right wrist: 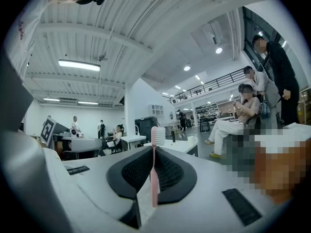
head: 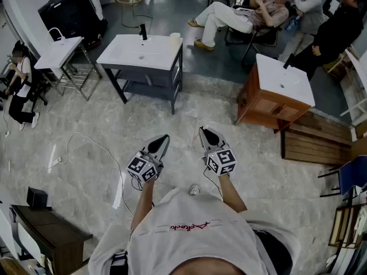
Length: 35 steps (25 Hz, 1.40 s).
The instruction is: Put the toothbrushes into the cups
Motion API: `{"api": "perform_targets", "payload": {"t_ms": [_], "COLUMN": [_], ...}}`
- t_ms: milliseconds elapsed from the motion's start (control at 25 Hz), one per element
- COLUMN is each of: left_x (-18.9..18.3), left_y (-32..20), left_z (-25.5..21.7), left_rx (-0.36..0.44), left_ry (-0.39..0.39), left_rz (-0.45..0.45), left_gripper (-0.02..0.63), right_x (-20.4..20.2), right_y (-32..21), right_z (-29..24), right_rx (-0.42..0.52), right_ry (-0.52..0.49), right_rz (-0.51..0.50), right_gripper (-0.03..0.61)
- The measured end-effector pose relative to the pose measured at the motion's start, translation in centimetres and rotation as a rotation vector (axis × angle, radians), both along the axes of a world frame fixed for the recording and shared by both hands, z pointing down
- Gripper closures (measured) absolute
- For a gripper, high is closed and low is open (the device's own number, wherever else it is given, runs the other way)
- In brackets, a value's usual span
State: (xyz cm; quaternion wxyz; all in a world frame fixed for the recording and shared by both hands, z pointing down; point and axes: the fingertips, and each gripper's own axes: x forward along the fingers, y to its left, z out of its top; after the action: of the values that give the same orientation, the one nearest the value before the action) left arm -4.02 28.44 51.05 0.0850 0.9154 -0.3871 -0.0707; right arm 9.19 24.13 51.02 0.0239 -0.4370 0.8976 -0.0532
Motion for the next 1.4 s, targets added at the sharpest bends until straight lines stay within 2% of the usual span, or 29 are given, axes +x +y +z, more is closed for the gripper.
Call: {"api": "perform_targets", "payload": {"t_ms": [320,840,1120,1400], "left_x": [1.7,6.1,8.6,9.2], "left_y": [0.5,0.3,0.1,-0.8], "left_z": [0.2,1.3,2.6,3.0], "left_rx": [-0.015,-0.039,-0.062,-0.067], "left_ry": [0.000,-0.013,-0.017,-0.002], "left_rz": [0.001,0.017,0.021,0.007], "left_gripper": [0.600,0.600,0.600,0.600], "right_x": [1.2,4.3,6.4,6.7], "right_y": [0.8,0.4,0.3,-0.2], "right_z": [-0.2,-0.4,0.9,1.8], "right_rx": [0.000,0.027,0.003,-0.012], "right_ry": [-0.028,-0.019,-0.026,-0.016], "right_rz": [-0.020,-0.036,-0.034,-0.053], "right_gripper": [0.569,0.569,0.569,0.569]}}
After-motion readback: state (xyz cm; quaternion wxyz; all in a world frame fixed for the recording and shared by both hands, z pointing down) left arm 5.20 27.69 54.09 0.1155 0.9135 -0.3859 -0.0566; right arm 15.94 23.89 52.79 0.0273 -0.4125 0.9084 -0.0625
